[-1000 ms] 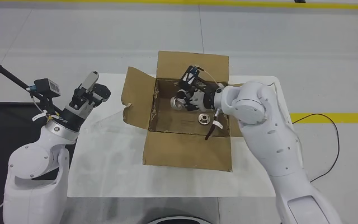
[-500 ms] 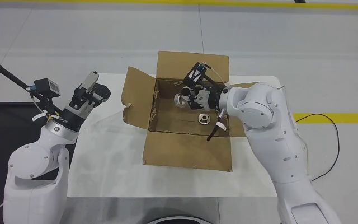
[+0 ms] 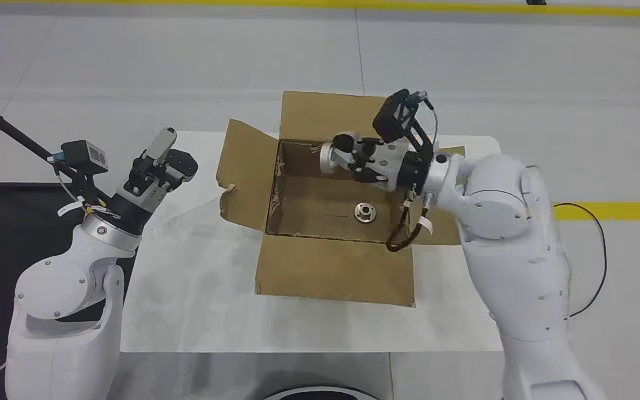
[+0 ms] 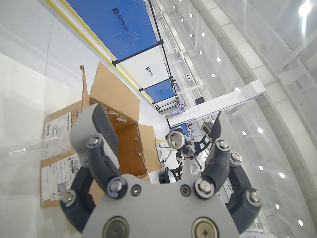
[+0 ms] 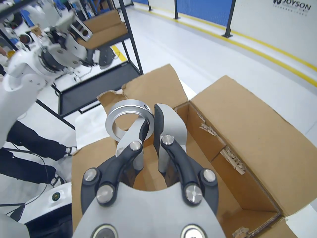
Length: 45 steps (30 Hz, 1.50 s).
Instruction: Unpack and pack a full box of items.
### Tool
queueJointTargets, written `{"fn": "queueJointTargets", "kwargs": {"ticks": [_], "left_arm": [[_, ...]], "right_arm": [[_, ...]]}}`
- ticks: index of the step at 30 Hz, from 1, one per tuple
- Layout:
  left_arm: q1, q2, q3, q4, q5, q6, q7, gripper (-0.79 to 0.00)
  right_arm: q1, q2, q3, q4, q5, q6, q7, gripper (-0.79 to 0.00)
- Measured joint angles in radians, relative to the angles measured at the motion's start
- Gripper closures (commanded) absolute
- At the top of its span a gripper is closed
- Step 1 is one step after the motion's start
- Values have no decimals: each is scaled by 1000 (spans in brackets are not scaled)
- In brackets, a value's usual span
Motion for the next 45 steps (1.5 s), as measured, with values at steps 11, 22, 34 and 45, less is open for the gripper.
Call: {"fn": "queueJointTargets", "kwargs": {"ticks": [11, 22, 34, 45], "left_arm": [[0, 0, 0, 0, 0, 0, 0, -785], [0, 0, 0, 0, 0, 0, 0, -785], [0, 0, 0, 0, 0, 0, 0, -785], [0, 0, 0, 0, 0, 0, 0, -785]], "right_arm": [[-92, 38, 154, -87, 230, -88, -20, 0], [-130, 61, 193, -133, 131, -55, -74, 0], [-296, 99, 398, -290, -133, 130, -94, 0], [-441, 125, 571, -308, -140, 246, -47, 0]]}}
